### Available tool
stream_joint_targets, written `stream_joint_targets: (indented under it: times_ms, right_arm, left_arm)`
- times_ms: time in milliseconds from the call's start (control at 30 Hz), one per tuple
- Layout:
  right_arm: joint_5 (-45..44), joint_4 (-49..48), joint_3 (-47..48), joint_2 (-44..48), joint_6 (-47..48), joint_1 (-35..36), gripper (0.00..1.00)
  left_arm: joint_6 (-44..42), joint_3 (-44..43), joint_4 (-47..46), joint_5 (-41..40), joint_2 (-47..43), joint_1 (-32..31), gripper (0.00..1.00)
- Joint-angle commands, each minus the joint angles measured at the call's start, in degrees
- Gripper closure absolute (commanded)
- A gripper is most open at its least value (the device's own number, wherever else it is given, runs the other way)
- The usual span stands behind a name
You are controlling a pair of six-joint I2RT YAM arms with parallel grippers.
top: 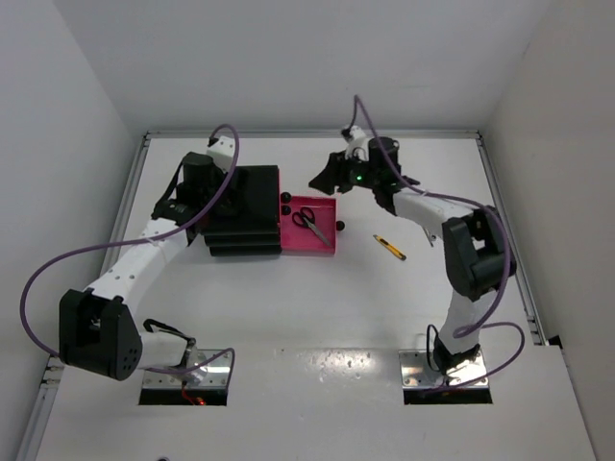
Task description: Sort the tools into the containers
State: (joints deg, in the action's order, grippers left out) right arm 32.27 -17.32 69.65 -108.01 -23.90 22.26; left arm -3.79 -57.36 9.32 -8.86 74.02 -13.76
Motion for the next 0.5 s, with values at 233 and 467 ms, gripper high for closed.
stream_joint_targets:
  times_ms: [233,467]
  right_arm:
    - [6.22,7.20,-10.14,6.93,-14.60,-15.57,0.47]
    - [1.22,12.93,-12.61,5.35,-12.66,-17.08,0.48]
  left_arm:
    - [4.13,-6.87,3.51,-3.87,-6.86,5.40,0.02]
    - [4.67,-8.20,4.65,-14.77,-6.52,15.06,0.00]
